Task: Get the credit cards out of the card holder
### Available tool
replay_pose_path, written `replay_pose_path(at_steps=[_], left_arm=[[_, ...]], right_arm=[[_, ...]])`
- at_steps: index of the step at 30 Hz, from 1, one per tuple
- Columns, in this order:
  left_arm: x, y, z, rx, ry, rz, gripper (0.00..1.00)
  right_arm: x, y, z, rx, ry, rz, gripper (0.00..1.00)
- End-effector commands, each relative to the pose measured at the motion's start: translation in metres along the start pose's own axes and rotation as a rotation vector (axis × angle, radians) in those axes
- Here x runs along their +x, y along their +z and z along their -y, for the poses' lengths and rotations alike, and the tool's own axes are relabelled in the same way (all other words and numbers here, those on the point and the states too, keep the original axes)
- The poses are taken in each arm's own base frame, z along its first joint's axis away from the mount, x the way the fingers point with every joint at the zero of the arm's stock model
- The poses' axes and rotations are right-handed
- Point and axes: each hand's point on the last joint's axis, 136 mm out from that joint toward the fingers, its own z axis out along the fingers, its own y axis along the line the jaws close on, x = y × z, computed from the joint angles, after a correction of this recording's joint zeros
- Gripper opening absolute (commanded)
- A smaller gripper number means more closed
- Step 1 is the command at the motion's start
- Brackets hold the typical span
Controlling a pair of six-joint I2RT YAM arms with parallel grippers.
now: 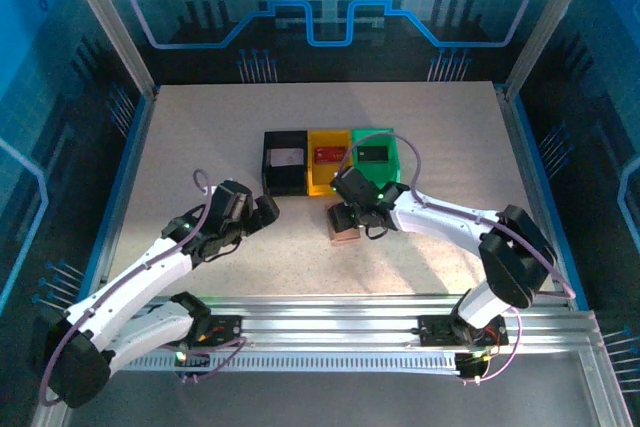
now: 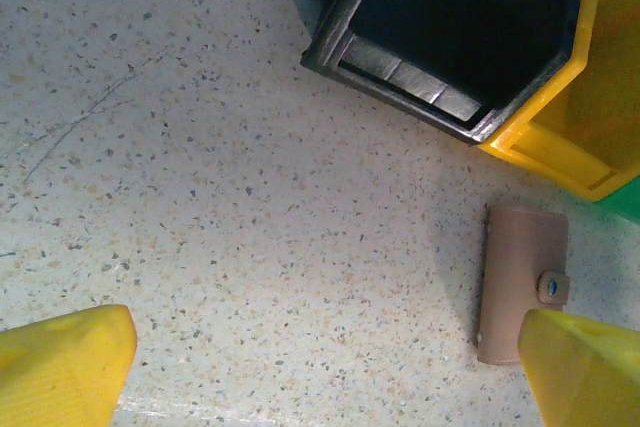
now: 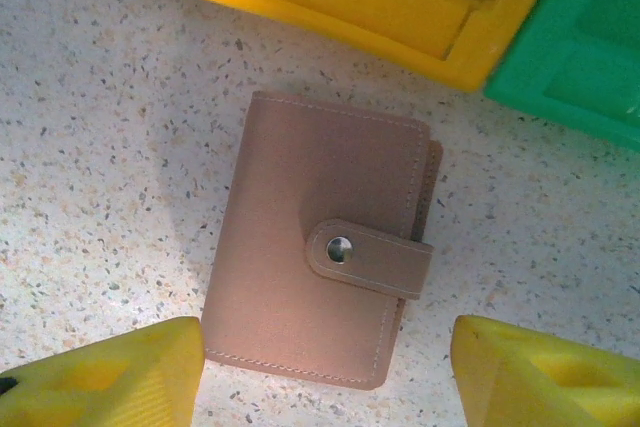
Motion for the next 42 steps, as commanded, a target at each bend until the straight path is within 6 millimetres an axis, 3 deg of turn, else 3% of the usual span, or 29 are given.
replay_pose_path(at_steps=[1, 9, 22, 34, 42], left_arm=[[-0.003, -0.006, 0.012, 0.037, -0.035, -0.005, 0.99], [0.016, 0.006, 0.028, 0.0, 0.074, -0.046, 0.99], [0.036, 0.014, 0.062, -0.005, 0.178, -0.048, 0.99], [0.041, 0.018, 0.064, 0.021, 0.16, -0.043, 0.99], [0.045, 0.02, 0.066, 0.03, 0.161, -0.047, 0.99]], right_arm=[[0.006, 0.006, -0.006, -0.005, -0.006, -0.044, 0.61], [0.008, 0.024, -0.007, 0.02, -0.01, -0.077, 0.47], [0.016, 0.041, -0.002, 0.053, -0.007, -0.101, 0.35], [0.028, 0.046, -0.004, 0.022, -0.001, -0.117, 0.23], [0.022, 0.04, -0.005, 0.003, 0.011, -0.107, 0.19]])
